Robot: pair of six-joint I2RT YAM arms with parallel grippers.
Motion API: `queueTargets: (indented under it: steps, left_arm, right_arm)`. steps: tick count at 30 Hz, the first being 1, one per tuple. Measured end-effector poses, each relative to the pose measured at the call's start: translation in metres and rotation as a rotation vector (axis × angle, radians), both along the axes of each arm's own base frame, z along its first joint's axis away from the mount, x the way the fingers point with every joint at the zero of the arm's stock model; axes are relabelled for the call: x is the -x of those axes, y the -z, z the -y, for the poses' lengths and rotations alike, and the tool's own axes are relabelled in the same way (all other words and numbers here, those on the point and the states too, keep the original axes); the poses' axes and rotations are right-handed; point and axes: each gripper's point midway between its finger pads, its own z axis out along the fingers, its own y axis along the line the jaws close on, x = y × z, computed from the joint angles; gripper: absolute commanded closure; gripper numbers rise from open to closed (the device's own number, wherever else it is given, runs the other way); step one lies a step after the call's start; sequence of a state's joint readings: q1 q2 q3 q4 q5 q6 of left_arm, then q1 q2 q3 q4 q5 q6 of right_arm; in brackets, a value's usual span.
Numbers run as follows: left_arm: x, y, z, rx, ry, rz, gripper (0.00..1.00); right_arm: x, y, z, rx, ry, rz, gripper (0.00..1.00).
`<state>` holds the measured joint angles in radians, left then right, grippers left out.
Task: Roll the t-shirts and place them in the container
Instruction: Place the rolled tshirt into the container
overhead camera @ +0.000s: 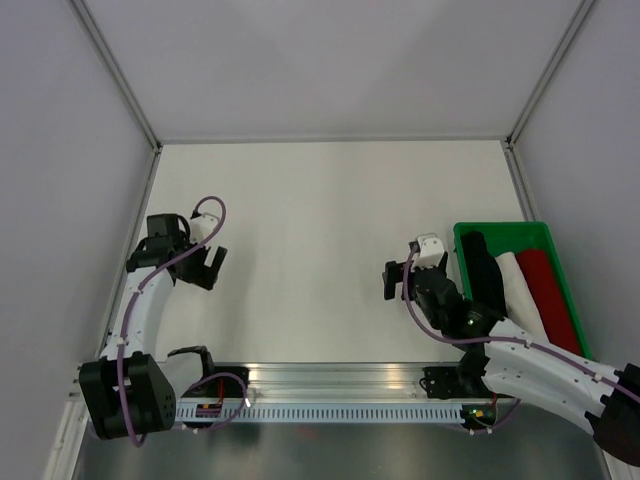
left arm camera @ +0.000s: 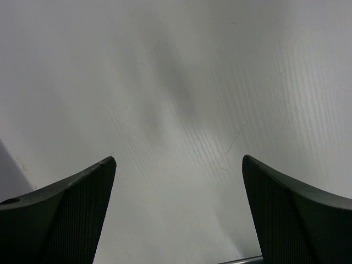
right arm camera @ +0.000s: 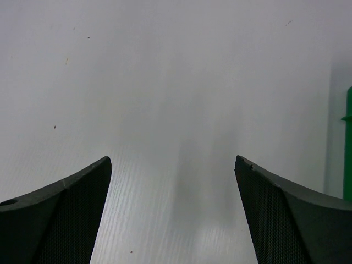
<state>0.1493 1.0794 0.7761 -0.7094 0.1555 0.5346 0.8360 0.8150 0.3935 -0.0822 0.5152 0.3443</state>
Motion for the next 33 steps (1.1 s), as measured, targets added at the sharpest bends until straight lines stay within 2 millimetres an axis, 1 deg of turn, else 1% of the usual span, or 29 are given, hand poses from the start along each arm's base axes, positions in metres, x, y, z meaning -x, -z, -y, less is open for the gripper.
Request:
queueTargets:
  steps: [2,6,8,13,18,25,29,33]
  left_arm:
    - [0.004,0.005,0.001,0.004,-0.005,-0.012,0.0]
    - [0.011,0.012,0.001,0.008,-0.012,-0.03,0.0]
    - [0.014,0.015,0.001,0.006,-0.016,-0.036,0.0]
    - [0.022,0.019,0.0,-0.006,-0.025,-0.038,0.0]
    - [0.022,0.017,-0.001,-0.01,-0.029,-0.023,0.0]
    - [0.023,0.016,-0.001,-0.01,-0.03,-0.019,0.0]
    - [0.023,0.016,-0.001,-0.01,-0.03,-0.019,0.0]
    - [0.023,0.017,-0.001,-0.01,-0.03,-0.02,0.0]
  right_arm:
    - [0.003,-0.008,0.004,-0.032,0.006,0.036,0.02]
    - [0.003,-0.032,0.008,-0.115,0.025,0.118,0.02]
    - [0.003,-0.036,0.01,-0.13,0.031,0.132,0.02]
    - [0.006,-0.032,0.014,-0.135,0.04,0.131,0.02]
    - [0.006,-0.036,0.018,-0.151,0.058,0.148,0.02]
    - [0.005,-0.039,0.028,-0.137,0.102,0.163,0.02]
    - [0.006,-0.04,0.028,-0.136,0.098,0.159,0.02]
    - [0.011,-0.037,0.018,-0.163,0.042,0.139,0.02]
